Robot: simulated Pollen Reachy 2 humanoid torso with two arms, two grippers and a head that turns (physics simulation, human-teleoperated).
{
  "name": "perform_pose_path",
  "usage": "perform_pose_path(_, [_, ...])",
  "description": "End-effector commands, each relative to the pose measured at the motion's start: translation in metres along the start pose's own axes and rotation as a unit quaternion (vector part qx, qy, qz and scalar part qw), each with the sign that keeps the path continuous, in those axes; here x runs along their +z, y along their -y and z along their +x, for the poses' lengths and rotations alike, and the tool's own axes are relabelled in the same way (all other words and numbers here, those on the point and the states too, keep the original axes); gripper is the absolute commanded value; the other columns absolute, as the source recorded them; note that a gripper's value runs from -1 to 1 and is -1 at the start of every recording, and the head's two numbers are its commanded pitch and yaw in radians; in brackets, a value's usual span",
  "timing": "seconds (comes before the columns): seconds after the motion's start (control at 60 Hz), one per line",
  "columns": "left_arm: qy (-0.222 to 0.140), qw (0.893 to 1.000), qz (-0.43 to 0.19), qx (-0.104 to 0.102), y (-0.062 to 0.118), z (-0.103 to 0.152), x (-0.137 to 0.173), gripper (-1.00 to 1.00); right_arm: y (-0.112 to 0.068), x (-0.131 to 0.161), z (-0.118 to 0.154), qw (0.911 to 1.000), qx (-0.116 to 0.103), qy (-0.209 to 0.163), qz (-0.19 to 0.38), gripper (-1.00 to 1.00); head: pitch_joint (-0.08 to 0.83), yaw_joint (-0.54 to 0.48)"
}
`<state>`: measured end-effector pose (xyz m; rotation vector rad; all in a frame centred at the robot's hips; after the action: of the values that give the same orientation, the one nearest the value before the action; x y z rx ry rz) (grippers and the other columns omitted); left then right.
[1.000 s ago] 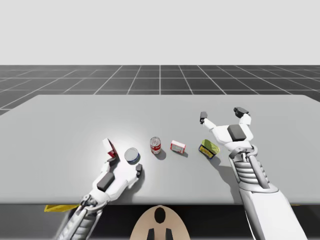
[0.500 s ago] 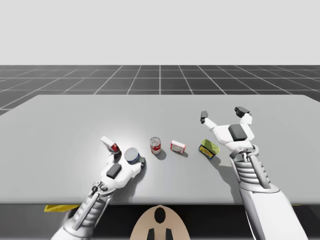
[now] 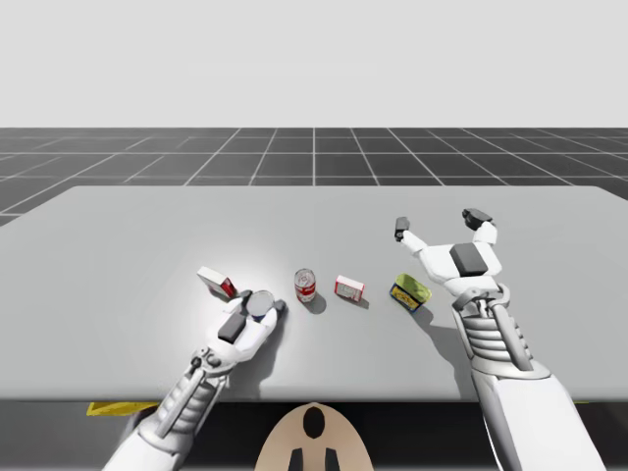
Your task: Grasp the tuna can and hold it up.
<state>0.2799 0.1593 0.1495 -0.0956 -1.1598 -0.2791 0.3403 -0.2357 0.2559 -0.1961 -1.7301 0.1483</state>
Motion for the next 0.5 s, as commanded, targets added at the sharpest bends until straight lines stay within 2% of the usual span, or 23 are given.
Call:
perform_pose_path(0.017, [-0.017, 1.000, -0.003, -0.003, 0.0097, -0.0099, 0.0017, 1.00, 0.0004, 0.0001, 0.0001, 1.0000, 0.000, 0.000, -0.001, -1.00, 0.772, 0.19])
perform_pose_path(0.117, [-0.010, 1.000, 0.002, -0.014, 0.0112, -0.0097, 0.0036, 1.00, 0.0010, 0.0003, 0.0004, 1.0000, -0.001, 0.001, -0.002, -1.00, 0.765, 0.20])
perform_pose_path(0.25, [-0.009, 1.000, 0.002, -0.013, 0.0111, -0.0103, 0.0035, 1.00, 0.0023, 0.0008, 0.0016, 1.0000, -0.003, 0.002, -0.004, -1.00, 0.730, 0.21])
perform_pose_path(0.5, [-0.008, 1.000, -0.002, -0.011, 0.0112, -0.0095, 0.0044, 1.00, 0.0040, 0.0014, 0.0020, 1.0000, -0.004, 0.003, -0.005, -1.00, 0.514, 0.24])
